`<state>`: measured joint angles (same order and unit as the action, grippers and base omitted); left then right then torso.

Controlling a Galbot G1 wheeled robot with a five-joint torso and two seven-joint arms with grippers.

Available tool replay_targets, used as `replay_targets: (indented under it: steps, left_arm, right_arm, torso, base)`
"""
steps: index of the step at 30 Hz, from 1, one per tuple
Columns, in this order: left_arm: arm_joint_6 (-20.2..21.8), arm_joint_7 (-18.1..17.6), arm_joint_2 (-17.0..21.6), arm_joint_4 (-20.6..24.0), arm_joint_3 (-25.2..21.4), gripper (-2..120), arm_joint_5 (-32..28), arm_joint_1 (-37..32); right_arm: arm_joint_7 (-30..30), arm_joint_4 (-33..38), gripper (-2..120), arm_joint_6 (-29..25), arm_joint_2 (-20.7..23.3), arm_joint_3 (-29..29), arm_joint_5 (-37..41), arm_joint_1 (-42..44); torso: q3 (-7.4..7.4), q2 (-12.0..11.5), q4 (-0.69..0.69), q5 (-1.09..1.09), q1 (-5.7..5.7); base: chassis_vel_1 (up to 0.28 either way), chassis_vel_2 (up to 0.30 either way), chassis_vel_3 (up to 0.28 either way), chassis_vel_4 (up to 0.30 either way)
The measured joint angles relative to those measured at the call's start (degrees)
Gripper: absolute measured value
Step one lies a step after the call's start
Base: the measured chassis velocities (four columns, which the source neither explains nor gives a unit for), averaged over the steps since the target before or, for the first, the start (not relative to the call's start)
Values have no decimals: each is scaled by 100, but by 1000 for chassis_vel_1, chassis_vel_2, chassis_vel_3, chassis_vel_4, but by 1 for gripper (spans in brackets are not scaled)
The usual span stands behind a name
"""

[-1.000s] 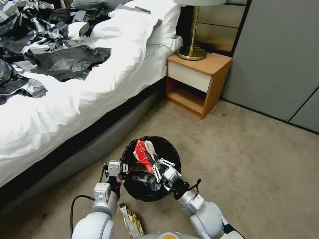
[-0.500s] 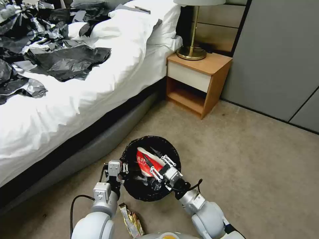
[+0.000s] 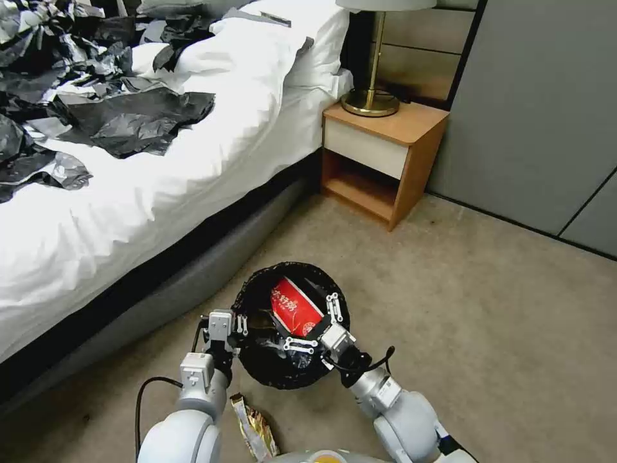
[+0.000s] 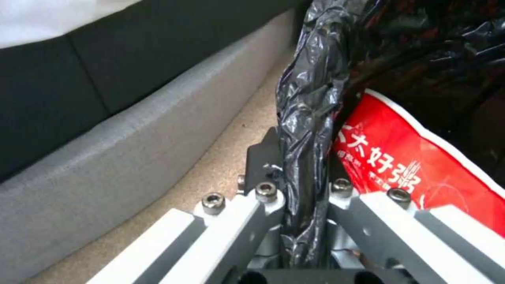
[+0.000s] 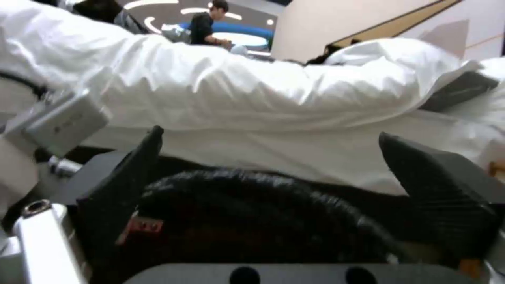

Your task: Pick up the trash bin, then pick up the garbage from the floor and place it into the trash bin.

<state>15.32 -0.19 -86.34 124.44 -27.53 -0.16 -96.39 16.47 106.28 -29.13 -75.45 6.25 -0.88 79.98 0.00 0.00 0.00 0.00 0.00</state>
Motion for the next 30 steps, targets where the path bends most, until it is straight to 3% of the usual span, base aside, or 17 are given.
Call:
replay_targets:
  steps: [5,7,12,14,19,25,30]
  left_arm:
    - [0,3,8,-6,-26,0,-9,-8]
    - [-5,3,16,-19,-59,0,-10,-20]
    - [-10,4,20,-17,-81,0,-15,-28]
    - [-17,10,40,-4,-112,0,-41,-27]
    - [-26,11,67,16,-116,0,-67,-23]
    - [-28,12,85,84,-113,0,-87,-37]
    - [-28,26,79,112,-111,0,-85,-44]
  right_arm:
    - [-287,410,100,-45,-90,240,-96,63]
    - [-700,973,100,-114,-248,627,-442,204]
    - [-995,1434,100,-179,-365,1044,-672,414]
    - [-1471,1780,100,-229,-509,1571,-970,768]
    - [-1988,1861,100,-410,-677,2094,-1102,1312]
    - [-2093,1498,100,-572,-766,2508,-856,1496]
    - [-2114,1382,100,-517,-779,2501,-545,1464]
  torso:
    - [0,0,0,0,0]
    - [0,0,1,0,0]
    - [0,0,1,1,0]
    - [0,0,1,2,0]
    - [0,0,-1,0,0]
    - [0,0,0,1,0]
    - [0,0,0,0,0]
  base:
    - [0,0,0,0]
    - [0,0,0,0]
    - [0,0,0,0]
    - [0,0,0,0]
    - [0,0,0,0]
    - [0,0,0,0]
    - [0,0,0,0]
